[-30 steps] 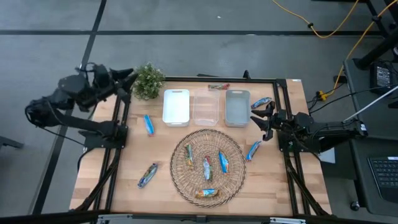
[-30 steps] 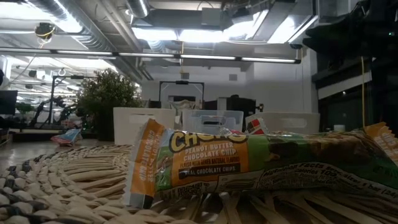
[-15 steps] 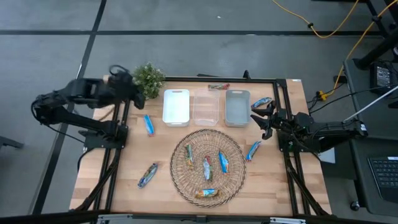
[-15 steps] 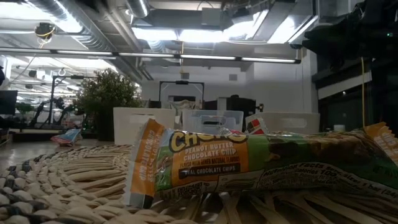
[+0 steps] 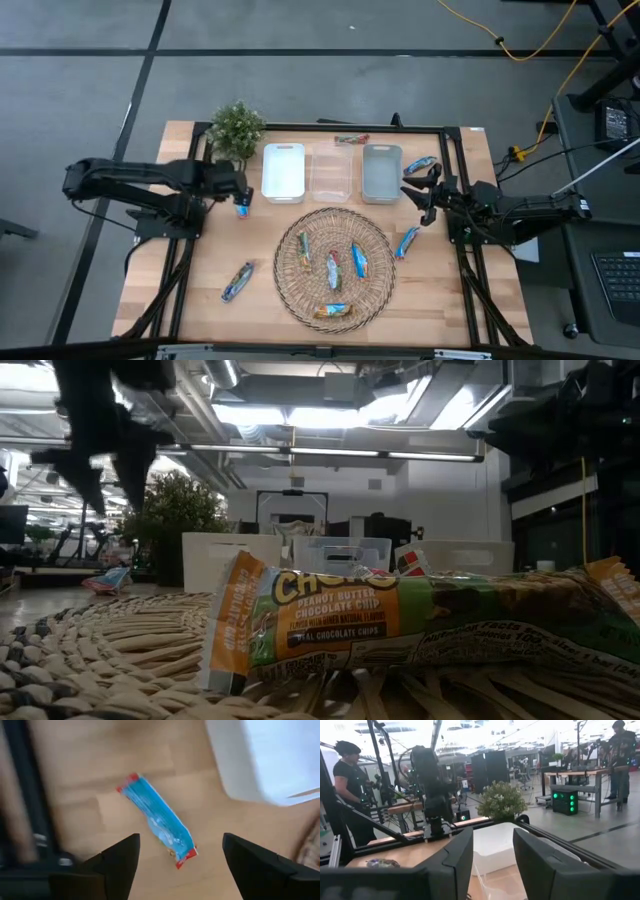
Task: Pick and place Granola Bars by type
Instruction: Put the top left red granola bar into the white bin
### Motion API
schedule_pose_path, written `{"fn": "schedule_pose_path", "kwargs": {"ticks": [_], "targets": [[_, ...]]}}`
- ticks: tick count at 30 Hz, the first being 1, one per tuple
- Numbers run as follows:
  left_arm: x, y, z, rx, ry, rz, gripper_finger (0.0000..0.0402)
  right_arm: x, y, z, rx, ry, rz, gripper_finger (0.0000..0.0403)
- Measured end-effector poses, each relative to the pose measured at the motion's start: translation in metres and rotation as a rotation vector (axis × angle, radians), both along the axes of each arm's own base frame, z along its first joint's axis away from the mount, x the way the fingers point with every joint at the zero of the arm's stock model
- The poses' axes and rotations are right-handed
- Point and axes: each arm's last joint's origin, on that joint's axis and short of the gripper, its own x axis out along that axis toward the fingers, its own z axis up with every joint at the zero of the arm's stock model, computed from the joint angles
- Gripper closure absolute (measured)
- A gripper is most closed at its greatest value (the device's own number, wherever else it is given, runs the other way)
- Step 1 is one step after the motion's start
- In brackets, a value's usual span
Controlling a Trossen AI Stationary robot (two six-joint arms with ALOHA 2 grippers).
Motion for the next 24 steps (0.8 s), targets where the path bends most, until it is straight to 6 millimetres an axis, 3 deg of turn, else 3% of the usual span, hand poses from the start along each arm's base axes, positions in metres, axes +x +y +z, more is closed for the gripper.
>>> {"fn": "schedule_pose_path", "kwargs": {"ticks": [4, 8, 19, 24], "targets": [[0.0, -0.001, -0.034, -0.036, -0.001, 0.042, 0.0127, 0.0, 0.0, 0.0, -0.001, -0.001, 0.001, 0.026], [0.0, 0.001, -0.055, -0.019, 0.001, 0.087, 0.0127, 0.0, 0.0, 0.0, 0.002, -0.001, 0.002, 0.026], [0.002, 0.014, -0.085, -0.047, 0.052, 0.128, 0.0131, 0.0, 0.0, 0.0, 0.001, -0.002, 0.002, 0.026], [0.003, 0.018, -0.091, -0.053, 0.092, 0.141, 0.0158, 0.0, 0.0, 0.0, 0.001, -0.002, 0.002, 0.026]]}}
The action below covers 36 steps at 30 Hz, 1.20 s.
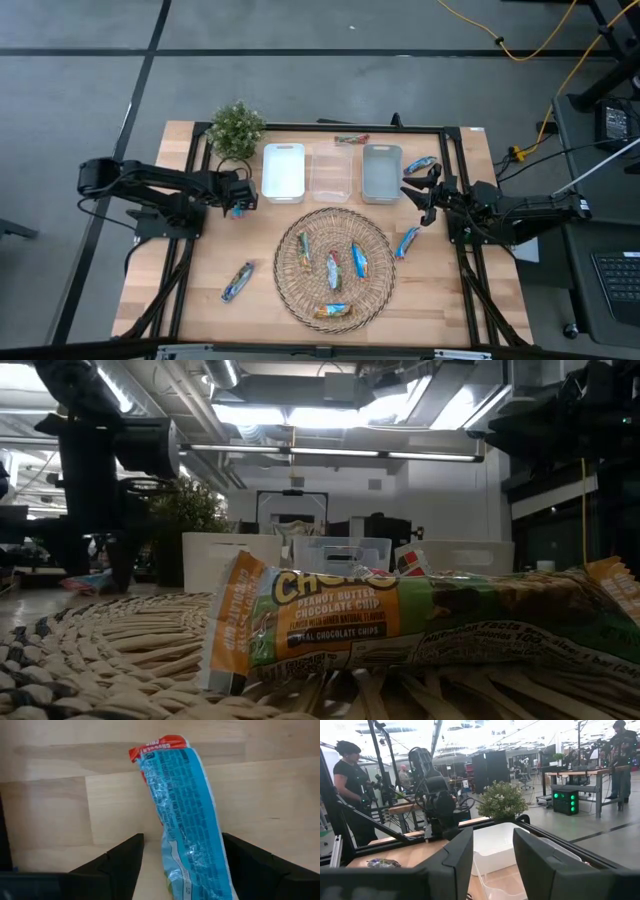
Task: Pick and place Granola Bars by type
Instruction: Put the top left red granola bar into the white bin
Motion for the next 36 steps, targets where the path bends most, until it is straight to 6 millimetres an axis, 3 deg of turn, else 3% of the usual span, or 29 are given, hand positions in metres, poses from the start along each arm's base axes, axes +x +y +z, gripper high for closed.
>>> {"fn": "schedule_pose_path", "kwargs": {"ticks": [13, 18, 22, 27, 36], "targets": [[0.007, -0.001, 0.006, -0.031, -0.125, -0.075, 0.0375, 0.0, 0.0, 0.0, -0.003, 0.001, -0.001, 0.026], [0.022, -0.002, 0.033, -0.041, -0.29, -0.17, 0.0382, 0.0, 0.0, 0.0, -0.003, 0.001, -0.002, 0.026], [0.028, -0.004, 0.078, 0.025, -0.367, -0.245, 0.0383, 0.0, 0.0, 0.0, -0.001, 0.001, -0.002, 0.026], [0.012, -0.008, 0.148, 0.152, -0.345, -0.263, 0.0389, 0.0, 0.0, 0.0, 0.0, 0.001, -0.003, 0.026], [-0.033, -0.019, 0.308, 0.603, -0.632, -0.355, 0.0388, 0.0, 0.0, 0.0, -0.001, 0.002, -0.004, 0.026]]}}
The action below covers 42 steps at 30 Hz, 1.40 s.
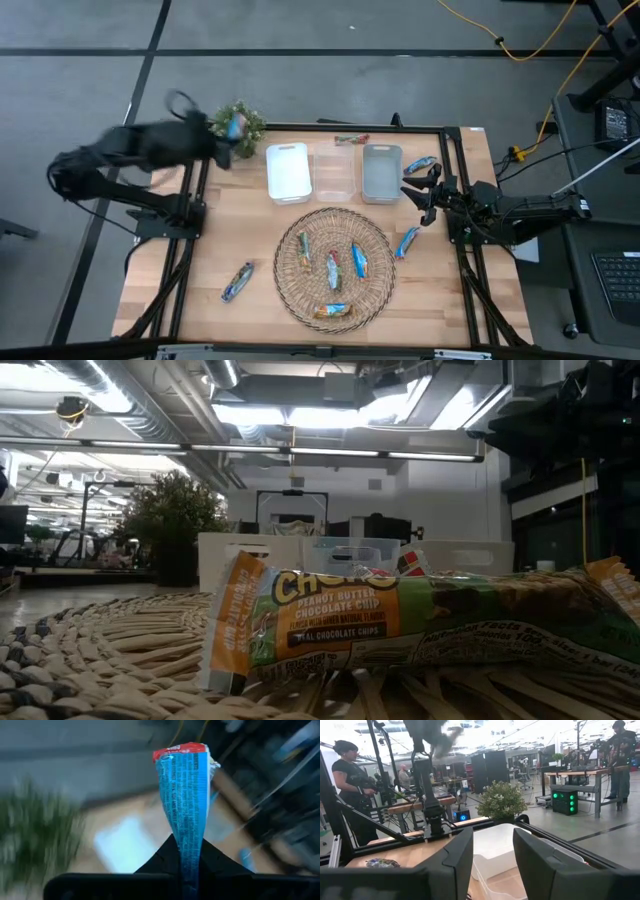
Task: Pick and place Granola Bars by type
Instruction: Put the top left red granola bar into the white bin
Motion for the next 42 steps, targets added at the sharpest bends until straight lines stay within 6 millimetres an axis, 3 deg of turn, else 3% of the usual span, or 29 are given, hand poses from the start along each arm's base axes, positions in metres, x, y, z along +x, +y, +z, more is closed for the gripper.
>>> {"fn": "schedule_pose_path", "kwargs": {"ticks": [3, 8, 12, 16, 20, 24, 27, 29, 33, 37, 39, 42], "targets": [[-0.013, -0.003, 0.032, 0.128, -0.047, 0.019, 0.0388, 0.0, 0.0, 0.0, 0.0, 0.0, 0.0, 0.026], [-0.004, 0.0, 0.053, 0.231, 0.0, 0.033, 0.0388, 0.0, 0.0, 0.0, 0.0, 0.0, 0.0, 0.026], [0.02, 0.01, 0.064, 0.253, 0.045, 0.046, 0.0387, 0.0, 0.0, 0.0, -0.001, 0.001, 0.0, 0.026], [0.056, 0.035, 0.073, 0.272, 0.121, 0.01, 0.0387, 0.0, 0.0, 0.0, -0.002, 0.001, 0.0, 0.026], [0.092, 0.064, 0.071, 0.273, 0.2, -0.081, 0.0387, 0.0, 0.0, 0.0, -0.003, 0.001, -0.001, 0.026], [0.11, 0.084, 0.063, 0.257, 0.253, -0.115, 0.0387, 0.0, 0.0, 0.0, -0.003, 0.002, -0.001, 0.026], [0.12, 0.097, 0.046, 0.203, 0.35, -0.109, 0.0387, 0.0, 0.0, 0.0, -0.001, 0.004, 0.0, 0.026], [0.129, 0.105, 0.024, 0.151, 0.451, -0.112, 0.0387, 0.0, 0.0, -0.001, 0.0, 0.012, 0.0, 0.026], [0.152, 0.115, -0.047, 0.021, 0.616, -0.153, 0.0387, 0.001, 0.0, -0.005, 0.0, 0.054, 0.0, 0.026], [0.165, 0.116, -0.117, -0.127, 0.604, -0.203, 0.0387, 0.001, 0.0, -0.008, 0.0, 0.088, 0.0, 0.026], [0.166, 0.115, -0.144, -0.185, 0.589, -0.214, 0.0387, 0.001, 0.0, -0.009, 0.0, 0.093, 0.0, 0.026], [0.167, 0.114, -0.166, -0.226, 0.551, -0.207, 0.0386, 0.001, 0.0, -0.009, 0.017, 0.089, 0.003, 0.026]]}}
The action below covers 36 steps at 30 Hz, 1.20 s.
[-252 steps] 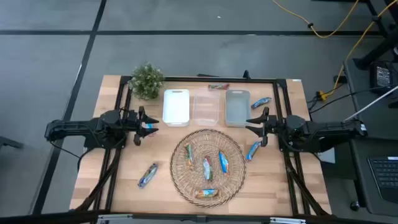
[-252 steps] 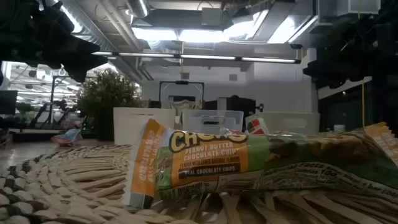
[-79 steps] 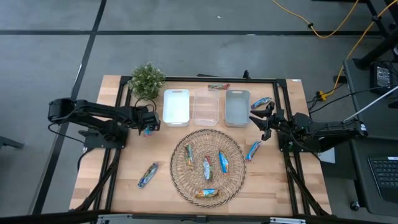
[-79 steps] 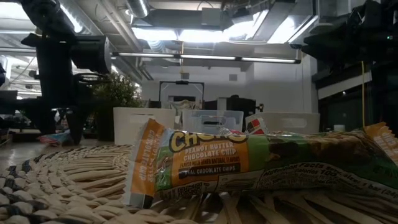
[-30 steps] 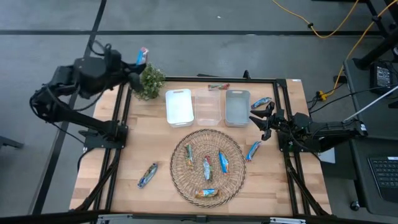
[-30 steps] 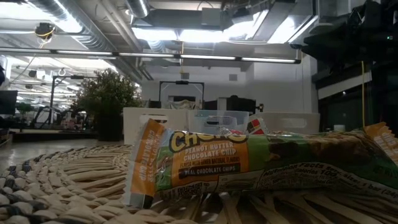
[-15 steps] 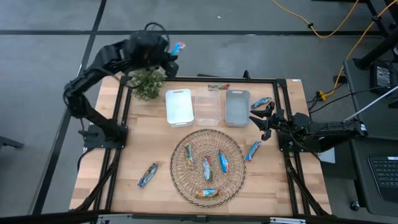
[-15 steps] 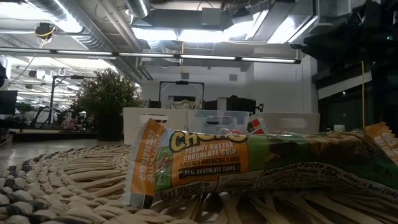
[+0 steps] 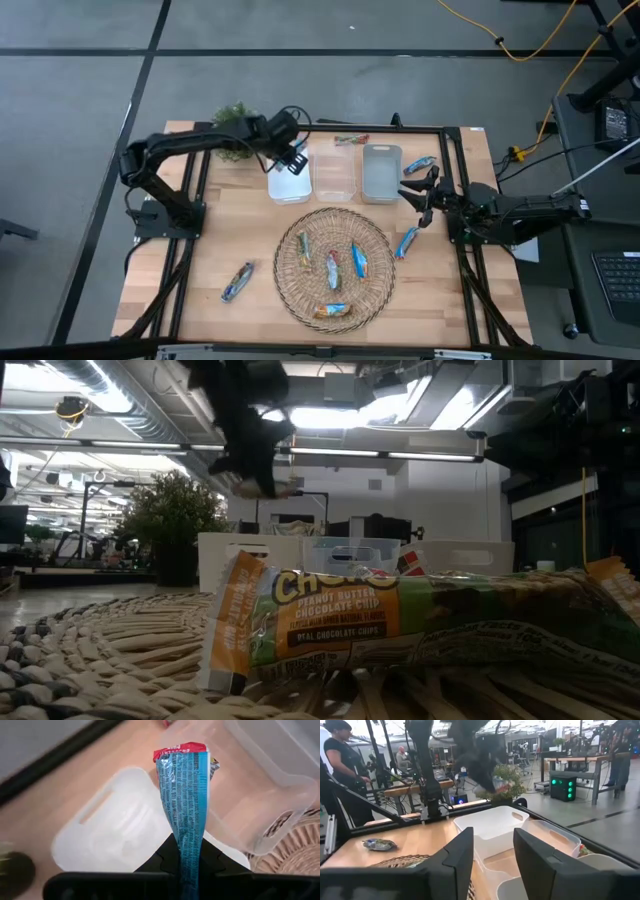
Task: Pick and place Granola Bars by type
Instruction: Put the top left red granola bar into the white bin, then put the bottom left blue granola bar into the transparent bin
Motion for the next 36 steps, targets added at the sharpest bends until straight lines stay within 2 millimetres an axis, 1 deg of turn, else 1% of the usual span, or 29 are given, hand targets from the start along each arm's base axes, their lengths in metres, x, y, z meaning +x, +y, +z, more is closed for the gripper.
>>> {"fn": "schedule_pose_path", "kwargs": {"ticks": [3, 6, 9, 12, 17, 22, 25, 28, 30, 33, 36], "targets": [[-0.003, -0.001, -0.012, -0.025, 0.022, 0.024, 0.0386, 0.0, 0.0, 0.0, 0.01, -0.003, 0.002, 0.026], [-0.005, -0.002, -0.016, -0.031, 0.033, 0.025, 0.0385, 0.0, 0.0, 0.0, 0.008, -0.002, 0.002, 0.026], [-0.004, -0.002, -0.015, -0.031, 0.027, 0.026, 0.0372, 0.0, 0.0, 0.0, 0.008, -0.002, 0.001, 0.026], [-0.004, -0.002, -0.015, -0.034, 0.026, 0.032, 0.0347, 0.0, 0.0, 0.0, 0.008, -0.002, 0.002, 0.026], [-0.004, -0.003, -0.015, -0.057, 0.016, 0.015, 0.0289, 0.0, 0.0, 0.0, 0.008, -0.002, 0.001, 0.026], [-0.008, -0.005, -0.007, -0.062, -0.014, 0.005, 0.0236, 0.0, 0.0, 0.0, 0.008, -0.001, 0.002, 0.026], [-0.01, -0.007, 0.012, -0.042, -0.075, -0.002, 0.0218, 0.0, 0.0, 0.0, 0.007, -0.001, 0.001, 0.026], [-0.017, -0.012, 0.043, -0.014, -0.176, -0.059, 0.0211, 0.0, 0.0, 0.0, 0.008, -0.001, 0.001, 0.026], [-0.023, -0.02, 0.064, 0.01, -0.241, -0.115, 0.0211, 0.0, 0.0, 0.0, 0.008, -0.002, 0.002, 0.026], [-0.039, -0.037, 0.094, 0.029, -0.348, -0.196, 0.0214, 0.0, 0.0, 0.0, 0.005, -0.001, 0.001, 0.026], [-0.062, -0.064, 0.124, -0.037, -0.502, -0.295, 0.0218, 0.0, 0.0, 0.0, 0.005, -0.001, 0.001, 0.026]]}}
